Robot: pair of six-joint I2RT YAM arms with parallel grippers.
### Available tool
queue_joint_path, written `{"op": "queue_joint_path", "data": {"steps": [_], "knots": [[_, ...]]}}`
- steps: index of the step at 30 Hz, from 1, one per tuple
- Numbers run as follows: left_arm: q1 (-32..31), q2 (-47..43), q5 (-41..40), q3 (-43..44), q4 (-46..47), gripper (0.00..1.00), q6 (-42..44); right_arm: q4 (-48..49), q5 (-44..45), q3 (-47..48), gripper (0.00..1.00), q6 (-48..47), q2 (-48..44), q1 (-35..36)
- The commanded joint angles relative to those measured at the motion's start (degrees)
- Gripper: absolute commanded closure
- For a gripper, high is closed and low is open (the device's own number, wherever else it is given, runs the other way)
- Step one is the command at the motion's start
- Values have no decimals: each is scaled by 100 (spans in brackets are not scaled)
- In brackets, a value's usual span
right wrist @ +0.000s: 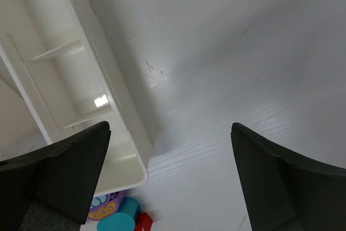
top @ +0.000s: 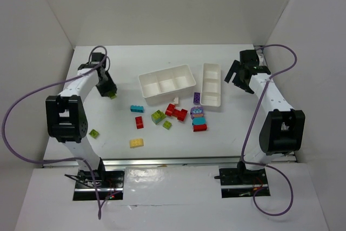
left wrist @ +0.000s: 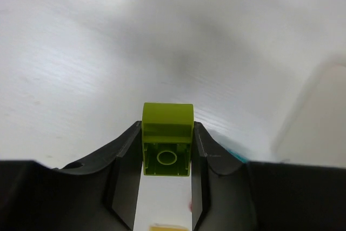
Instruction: Sort the legos into containers by color
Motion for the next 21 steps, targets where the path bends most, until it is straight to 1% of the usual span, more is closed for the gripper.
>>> {"op": "queue_joint_path", "data": {"steps": [1, 2, 3, 4, 6, 7, 10, 14, 15, 16, 17, 18, 19, 21], "knots": [[-701, -417, 476, 803, -255, 93, -17, -52, 100, 167, 0, -53, -114, -14], [-868, -417, 563, 970, -342, 94, -17, -104, 152, 167, 0, -53, -114, -14], [-1226, -417, 625, 1250, -343, 94, 44, -105, 153, 167, 0, -53, -114, -14], [-1386, -417, 626, 1409, -343, 94, 105, -105, 153, 228, 0, -53, -166, -14], [-1772, -163, 678, 1900, -343, 93, 184, -157, 214, 282, 0, -53, -167, -14], [-1862, -58, 678, 2060, -490, 91, 185, -157, 214, 343, 0, -53, -167, -14], [-2134, 346, 573, 2464, -492, 89, 185, -271, 276, 466, 0, -53, -220, -14], [-2284, 804, 328, 2878, -553, 86, 238, -324, 276, 519, 0, -53, -281, -14], [-2284, 883, 327, 2939, -632, 85, 238, -394, 337, 519, 0, -53, -281, -14], [-2345, 936, 153, 2940, -702, 81, 185, -395, 337, 519, 0, -53, -342, -14], [-2346, 988, 151, 3010, -703, 70, 185, -395, 398, 519, 0, -53, -343, -14], [-2346, 1041, 64, 3010, -703, 63, 185, -447, 399, 519, 0, -53, -403, -14], [-2398, 1042, 63, 2958, -703, 52, 185, -447, 451, 519, 0, -53, -404, -14], [-2399, 1042, 63, 2958, -703, 23, 185, -447, 452, 571, 0, -53, -404, -14]]}}
